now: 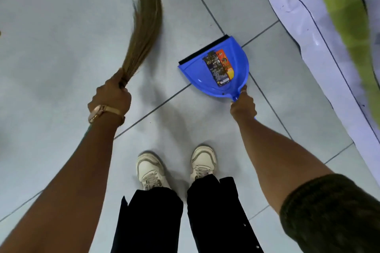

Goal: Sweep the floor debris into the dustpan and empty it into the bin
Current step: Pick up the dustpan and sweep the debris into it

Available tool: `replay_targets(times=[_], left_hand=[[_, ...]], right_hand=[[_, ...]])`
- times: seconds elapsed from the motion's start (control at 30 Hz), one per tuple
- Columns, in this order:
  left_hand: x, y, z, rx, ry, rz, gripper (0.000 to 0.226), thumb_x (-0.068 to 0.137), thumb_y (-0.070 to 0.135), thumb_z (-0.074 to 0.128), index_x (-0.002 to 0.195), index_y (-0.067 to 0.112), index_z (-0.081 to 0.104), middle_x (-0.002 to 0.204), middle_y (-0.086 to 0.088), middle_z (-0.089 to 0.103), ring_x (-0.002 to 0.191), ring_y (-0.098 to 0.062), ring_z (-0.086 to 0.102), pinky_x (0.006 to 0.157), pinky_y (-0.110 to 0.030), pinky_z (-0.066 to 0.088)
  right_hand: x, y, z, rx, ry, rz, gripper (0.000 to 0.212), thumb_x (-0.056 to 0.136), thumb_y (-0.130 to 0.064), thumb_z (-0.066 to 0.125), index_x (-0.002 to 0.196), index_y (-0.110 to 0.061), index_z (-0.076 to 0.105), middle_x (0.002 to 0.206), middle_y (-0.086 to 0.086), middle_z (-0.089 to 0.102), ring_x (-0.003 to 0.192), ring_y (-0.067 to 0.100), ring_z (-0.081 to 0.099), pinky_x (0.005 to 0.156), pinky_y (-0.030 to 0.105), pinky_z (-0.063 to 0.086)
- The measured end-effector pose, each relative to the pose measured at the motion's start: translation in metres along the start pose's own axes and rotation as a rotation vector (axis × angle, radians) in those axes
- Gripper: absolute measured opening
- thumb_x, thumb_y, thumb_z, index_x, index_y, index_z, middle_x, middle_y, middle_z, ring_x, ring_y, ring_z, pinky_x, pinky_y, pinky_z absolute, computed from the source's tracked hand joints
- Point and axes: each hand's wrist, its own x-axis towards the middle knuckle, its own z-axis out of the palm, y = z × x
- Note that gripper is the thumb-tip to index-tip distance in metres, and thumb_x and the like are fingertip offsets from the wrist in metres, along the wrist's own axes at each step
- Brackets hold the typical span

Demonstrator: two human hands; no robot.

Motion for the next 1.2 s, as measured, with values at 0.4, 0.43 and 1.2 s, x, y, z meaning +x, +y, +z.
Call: replay_targets(times=[0.4,0.43,1.2], left_hand=[[-0.032,0.028,0.028,0.299,-0.016,0.369,0.064,0.091,0.021,0.047,0.142,0.052,0.025,0.108,-0.012,0.058,0.095,-0.037,0.06,0.064,-0.036,0.036],[-0.046,0.027,0.028,0.299,-0.026,0.367,0.064,0.092,0.022,0.047,0.143,0.052,0.023,0.107,-0.011,0.057,0.095,-0.036,0.06,0.063,-0.036,0.035],[-0.318,0.094,-0.232,0.268,-0.137,0.444,0.062,0.094,0.019,0.043,0.147,0.041,0.022,0.118,-0.015,0.056,0.107,-0.036,0.057,0.082,-0.043,0.046]], right_hand=[[0.054,-0.019,-0.032,-0.071,0.069,-0.155,0.055,0.091,-0.009,0.061,0.141,-0.015,0.039,0.135,0.016,0.053,0.126,0.038,0.052,0.102,0.045,0.044],[0.049,-0.015,-0.028,-0.049,0.065,-0.145,0.053,0.091,-0.008,0.06,0.14,-0.013,0.04,0.135,0.016,0.054,0.126,0.038,0.051,0.103,0.045,0.045],[-0.409,0.066,-0.199,0.539,-0.017,0.318,0.061,0.089,-0.007,0.06,0.142,-0.012,0.029,0.132,0.013,0.057,0.12,0.039,0.057,0.1,0.05,0.048]])
